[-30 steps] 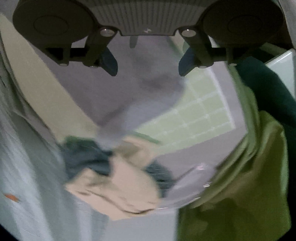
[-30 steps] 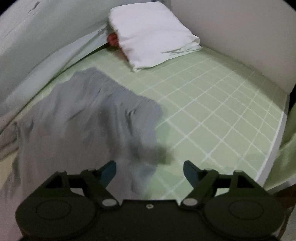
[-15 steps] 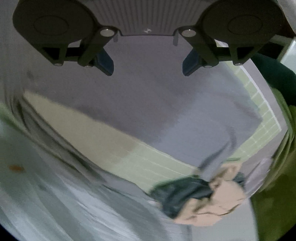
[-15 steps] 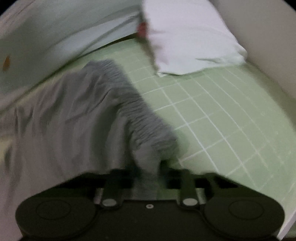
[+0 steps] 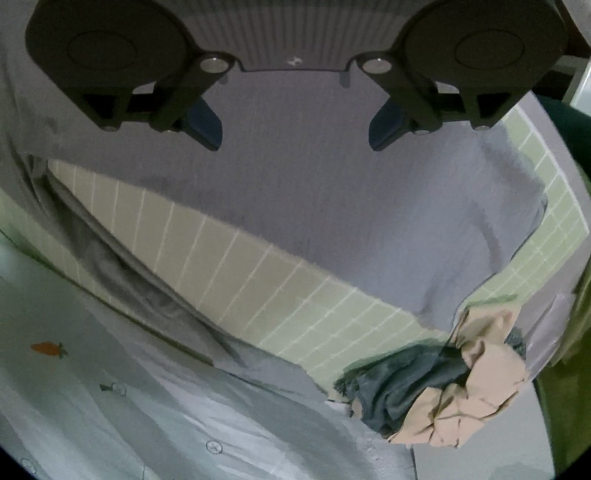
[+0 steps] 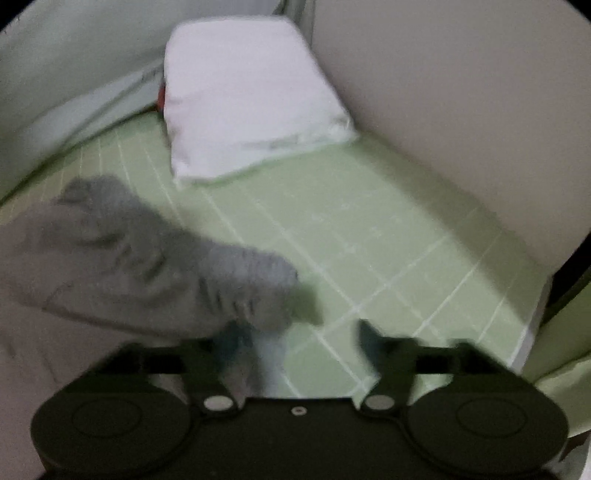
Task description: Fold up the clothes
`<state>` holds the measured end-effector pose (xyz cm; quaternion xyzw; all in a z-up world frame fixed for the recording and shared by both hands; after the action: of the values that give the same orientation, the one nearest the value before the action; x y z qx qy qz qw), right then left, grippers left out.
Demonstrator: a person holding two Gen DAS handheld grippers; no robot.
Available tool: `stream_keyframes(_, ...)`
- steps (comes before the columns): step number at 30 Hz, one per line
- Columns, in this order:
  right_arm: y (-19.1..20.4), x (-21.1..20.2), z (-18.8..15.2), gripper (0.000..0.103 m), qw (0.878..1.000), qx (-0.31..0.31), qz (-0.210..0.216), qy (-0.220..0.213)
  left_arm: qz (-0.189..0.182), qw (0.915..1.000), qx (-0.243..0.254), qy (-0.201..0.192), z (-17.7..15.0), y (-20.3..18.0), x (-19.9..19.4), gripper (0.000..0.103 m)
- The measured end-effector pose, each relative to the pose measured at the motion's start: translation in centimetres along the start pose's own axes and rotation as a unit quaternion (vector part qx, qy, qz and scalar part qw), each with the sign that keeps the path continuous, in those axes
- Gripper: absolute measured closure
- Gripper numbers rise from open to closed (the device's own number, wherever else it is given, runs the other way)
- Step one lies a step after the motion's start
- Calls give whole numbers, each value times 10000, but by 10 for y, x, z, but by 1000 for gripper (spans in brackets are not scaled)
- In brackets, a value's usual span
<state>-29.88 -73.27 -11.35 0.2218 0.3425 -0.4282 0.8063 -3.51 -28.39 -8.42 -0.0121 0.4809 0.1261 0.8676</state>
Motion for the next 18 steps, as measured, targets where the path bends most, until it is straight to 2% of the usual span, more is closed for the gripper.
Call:
stream_keyframes(1,6,-4,3,2,9999,-12,-24,-128,-3,10000,-10,-12,4,0,2,16)
stream_keyframes(2,15,-4,6,1,9998,-44,26,-203,0,10000,-28,-18,9,1,5,16)
stream_keyframes(6,53,2,14,0,9986,-240,365,-306,2,9999,-157,-54,30,4,19,15)
stream_keyframes(10,97,17,18,0,9918,-574,1136,-134,-26,9999,-97,-129,61,-1,39,15)
stream_keyframes(16,151,48,25,0,9898,-191,1403,154,-178,9995,-62,-246,127,-24,81,15)
stream_keyframes(18,159,51,26,0,9909,-271,1304,215,-253,9994,-21,-238,152,-37,96,15)
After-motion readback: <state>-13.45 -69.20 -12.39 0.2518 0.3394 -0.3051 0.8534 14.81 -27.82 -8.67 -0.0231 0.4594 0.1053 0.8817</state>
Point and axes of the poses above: each gripper's, at about its wrist camera, not at the fingertips, and x roughly the way its jaws point, y to its left, z to its top, the point moved 1 cm from there along x, roughly the way its jaws point, and after that the axes turned 10 degrees about z, right-handed, at the moved point
